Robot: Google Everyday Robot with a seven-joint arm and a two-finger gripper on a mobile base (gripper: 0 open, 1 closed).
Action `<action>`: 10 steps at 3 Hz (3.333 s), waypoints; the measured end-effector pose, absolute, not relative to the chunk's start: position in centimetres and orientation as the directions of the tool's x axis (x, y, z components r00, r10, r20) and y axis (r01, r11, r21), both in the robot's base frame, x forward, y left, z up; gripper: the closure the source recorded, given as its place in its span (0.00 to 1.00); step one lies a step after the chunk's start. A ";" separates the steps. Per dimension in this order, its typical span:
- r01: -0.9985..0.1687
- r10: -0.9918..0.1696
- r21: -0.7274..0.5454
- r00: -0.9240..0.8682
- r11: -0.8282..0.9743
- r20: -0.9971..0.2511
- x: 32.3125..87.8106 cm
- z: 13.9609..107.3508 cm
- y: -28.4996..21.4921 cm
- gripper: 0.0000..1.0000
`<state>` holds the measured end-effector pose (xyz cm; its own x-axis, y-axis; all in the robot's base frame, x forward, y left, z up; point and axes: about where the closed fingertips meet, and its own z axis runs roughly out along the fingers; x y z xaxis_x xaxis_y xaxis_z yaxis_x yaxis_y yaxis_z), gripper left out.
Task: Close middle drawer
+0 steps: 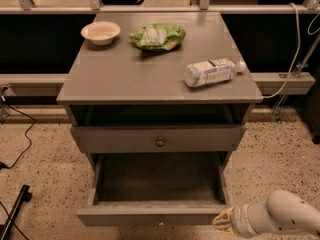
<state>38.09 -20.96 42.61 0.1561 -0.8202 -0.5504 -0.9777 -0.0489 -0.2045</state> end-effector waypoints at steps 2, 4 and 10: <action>-0.964 -0.816 -0.267 0.157 -0.003 -0.556 39.5 40.8 -19.4 1.00; -0.933 -0.812 -0.354 0.154 0.069 -0.563 43.3 41.6 -18.4 1.00; -0.822 -0.715 -0.478 0.130 0.309 -0.686 54.4 39.4 -18.7 1.00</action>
Offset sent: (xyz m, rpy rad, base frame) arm 0.0206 0.0182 -0.0225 0.0162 -0.0903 -0.0562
